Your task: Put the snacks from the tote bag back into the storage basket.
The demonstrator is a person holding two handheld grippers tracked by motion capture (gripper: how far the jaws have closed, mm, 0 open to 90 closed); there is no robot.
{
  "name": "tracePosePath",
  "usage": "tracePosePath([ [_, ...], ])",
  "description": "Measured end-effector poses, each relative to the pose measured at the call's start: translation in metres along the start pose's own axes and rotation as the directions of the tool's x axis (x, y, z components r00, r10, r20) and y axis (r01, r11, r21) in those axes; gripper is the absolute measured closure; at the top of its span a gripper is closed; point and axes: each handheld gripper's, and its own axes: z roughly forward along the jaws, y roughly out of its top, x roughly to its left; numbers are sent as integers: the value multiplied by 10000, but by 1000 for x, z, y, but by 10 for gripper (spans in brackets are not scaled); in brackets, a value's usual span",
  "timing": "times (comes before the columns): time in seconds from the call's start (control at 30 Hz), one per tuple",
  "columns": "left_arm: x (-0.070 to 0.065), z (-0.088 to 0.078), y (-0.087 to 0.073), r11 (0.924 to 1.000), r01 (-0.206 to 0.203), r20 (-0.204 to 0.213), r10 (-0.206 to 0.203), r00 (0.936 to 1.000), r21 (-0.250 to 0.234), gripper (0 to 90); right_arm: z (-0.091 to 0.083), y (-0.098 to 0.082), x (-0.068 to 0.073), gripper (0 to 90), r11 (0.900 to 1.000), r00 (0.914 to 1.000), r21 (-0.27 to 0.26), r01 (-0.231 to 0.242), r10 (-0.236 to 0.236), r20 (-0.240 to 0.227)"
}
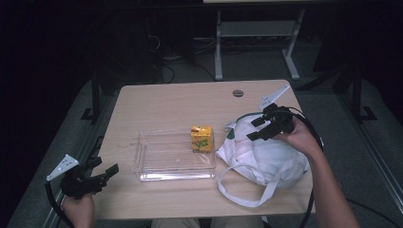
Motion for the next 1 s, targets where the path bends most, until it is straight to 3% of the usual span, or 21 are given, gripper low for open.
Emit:
tracePosePath([
  [1.0,-1,1,0,10000,-37,11,37,10000,35,127,-18,-45,7,343,9959,9957,-240,-871,878,304],
])
